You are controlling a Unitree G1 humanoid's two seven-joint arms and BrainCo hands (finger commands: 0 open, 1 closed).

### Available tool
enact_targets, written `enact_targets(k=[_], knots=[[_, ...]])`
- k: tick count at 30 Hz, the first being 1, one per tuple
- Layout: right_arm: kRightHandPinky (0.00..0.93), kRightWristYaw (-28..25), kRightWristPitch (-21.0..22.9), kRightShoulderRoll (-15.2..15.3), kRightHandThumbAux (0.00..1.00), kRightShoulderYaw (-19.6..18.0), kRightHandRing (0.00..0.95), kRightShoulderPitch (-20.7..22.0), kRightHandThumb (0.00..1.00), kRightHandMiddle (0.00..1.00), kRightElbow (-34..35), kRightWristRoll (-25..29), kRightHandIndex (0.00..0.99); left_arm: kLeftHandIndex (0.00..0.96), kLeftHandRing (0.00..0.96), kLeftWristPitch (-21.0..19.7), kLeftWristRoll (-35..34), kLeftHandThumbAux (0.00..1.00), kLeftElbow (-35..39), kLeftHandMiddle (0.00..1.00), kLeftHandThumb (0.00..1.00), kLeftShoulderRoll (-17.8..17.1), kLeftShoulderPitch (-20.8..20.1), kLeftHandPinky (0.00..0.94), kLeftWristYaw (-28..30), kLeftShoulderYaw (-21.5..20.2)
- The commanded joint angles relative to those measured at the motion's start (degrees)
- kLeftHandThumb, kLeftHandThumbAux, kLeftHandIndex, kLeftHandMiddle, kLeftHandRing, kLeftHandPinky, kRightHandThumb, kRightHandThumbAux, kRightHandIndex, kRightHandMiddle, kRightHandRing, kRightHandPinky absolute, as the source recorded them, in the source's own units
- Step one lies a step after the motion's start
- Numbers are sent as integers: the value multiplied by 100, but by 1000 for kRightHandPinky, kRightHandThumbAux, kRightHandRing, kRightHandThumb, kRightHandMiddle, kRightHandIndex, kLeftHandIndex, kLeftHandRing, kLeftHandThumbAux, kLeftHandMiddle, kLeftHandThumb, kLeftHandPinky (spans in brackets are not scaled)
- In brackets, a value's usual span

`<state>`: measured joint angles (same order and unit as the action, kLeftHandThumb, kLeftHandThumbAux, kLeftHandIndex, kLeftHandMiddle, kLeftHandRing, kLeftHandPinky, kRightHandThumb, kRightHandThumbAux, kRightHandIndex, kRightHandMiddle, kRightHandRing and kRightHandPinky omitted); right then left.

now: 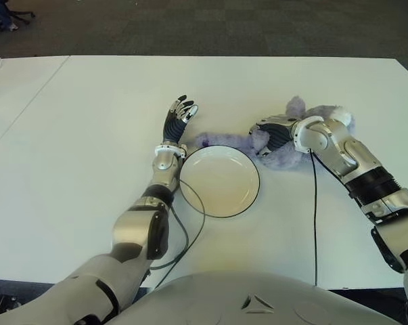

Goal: Put the doll into the plate.

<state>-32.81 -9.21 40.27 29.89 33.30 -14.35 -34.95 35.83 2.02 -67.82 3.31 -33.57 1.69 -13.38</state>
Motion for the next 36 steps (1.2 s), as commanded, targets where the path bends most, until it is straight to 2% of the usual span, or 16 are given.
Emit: enact_targets(k=[1,9,17,22,30,36], knots=[[781,568,-221,-284,707,-193,755,-881,720,738,-45,239,444,143,220,-284,-279,482,-693,229,0,53,1512,194,191,-198],[807,703,-262,-559,707,-439,786,-962,720,771,-166,593,443,143,223,-322,-335,478,-693,227,0,43,1498,199,250,-237],[816,707,-384,-669,707,-550,805,-992,719,790,-156,745,443,145,208,-279,-322,478,-685,217,0,53,1510,172,245,-248],[814,941,-692,-733,708,-618,810,-968,717,798,-206,782,443,147,205,-288,-364,479,-686,218,0,60,1514,184,348,-327],[778,1885,-1432,-817,710,-599,819,-496,711,821,-584,290,441,149,205,-296,-363,476,-696,219,0,64,1509,180,372,-380],[780,2106,-1602,-814,711,-685,820,-120,709,827,-795,180,441,146,205,-323,-361,480,-709,216,0,73,1499,186,364,-395]])
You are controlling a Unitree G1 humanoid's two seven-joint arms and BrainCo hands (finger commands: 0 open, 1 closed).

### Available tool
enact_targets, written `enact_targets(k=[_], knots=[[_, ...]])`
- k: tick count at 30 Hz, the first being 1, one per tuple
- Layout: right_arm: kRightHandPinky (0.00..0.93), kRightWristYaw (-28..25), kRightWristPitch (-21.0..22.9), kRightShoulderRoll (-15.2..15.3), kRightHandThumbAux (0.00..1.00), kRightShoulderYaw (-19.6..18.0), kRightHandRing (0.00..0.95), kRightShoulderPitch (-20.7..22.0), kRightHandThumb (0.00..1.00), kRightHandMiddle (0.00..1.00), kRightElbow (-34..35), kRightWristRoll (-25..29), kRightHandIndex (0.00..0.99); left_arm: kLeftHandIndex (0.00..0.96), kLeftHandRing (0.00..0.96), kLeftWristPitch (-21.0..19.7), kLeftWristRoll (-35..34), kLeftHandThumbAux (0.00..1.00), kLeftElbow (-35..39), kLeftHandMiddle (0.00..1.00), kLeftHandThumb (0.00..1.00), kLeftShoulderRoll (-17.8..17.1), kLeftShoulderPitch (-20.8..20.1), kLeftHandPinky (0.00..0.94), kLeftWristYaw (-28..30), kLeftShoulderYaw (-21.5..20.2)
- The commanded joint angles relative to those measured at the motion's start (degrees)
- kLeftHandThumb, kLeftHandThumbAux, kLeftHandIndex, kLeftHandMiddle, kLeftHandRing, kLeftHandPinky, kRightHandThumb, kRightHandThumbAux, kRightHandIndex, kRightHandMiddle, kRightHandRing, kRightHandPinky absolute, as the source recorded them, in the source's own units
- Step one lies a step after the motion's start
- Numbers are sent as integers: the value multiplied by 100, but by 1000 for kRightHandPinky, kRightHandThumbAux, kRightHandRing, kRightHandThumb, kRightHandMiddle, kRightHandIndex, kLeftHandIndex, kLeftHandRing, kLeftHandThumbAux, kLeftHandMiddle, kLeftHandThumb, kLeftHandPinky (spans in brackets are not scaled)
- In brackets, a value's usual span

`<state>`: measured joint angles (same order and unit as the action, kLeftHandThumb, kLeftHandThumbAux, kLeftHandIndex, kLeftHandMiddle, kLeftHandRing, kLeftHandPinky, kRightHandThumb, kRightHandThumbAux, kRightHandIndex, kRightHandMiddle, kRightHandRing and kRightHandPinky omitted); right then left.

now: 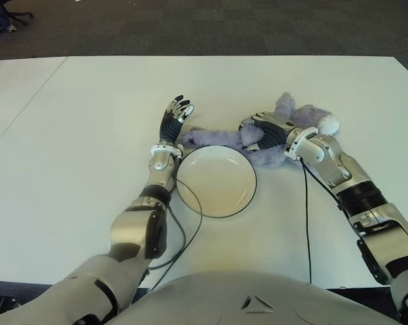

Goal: Put the doll into the plate.

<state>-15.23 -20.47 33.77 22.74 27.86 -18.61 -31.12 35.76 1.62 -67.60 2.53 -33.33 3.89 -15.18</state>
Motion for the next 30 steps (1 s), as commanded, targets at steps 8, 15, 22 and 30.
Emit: enact_targets(k=[8,15,22,30], knots=[[776,717,-624,-167,712,-113,818,775,708,832,-722,-292,440,143,201,-333,-340,490,-748,210,0,161,1460,180,150,-244],[761,1072,-750,-159,712,-187,818,1010,707,833,-1110,-344,441,145,214,-360,-335,500,-752,221,0,160,1440,194,126,-239],[799,1437,-854,-133,710,-138,837,1332,709,843,-1659,-511,441,150,223,-347,-298,500,-761,229,0,149,1447,198,87,-210],[796,1646,-1060,-9,710,-109,841,1525,709,846,-2169,-539,441,148,220,-375,-350,505,-773,225,0,150,1442,199,161,-254]])
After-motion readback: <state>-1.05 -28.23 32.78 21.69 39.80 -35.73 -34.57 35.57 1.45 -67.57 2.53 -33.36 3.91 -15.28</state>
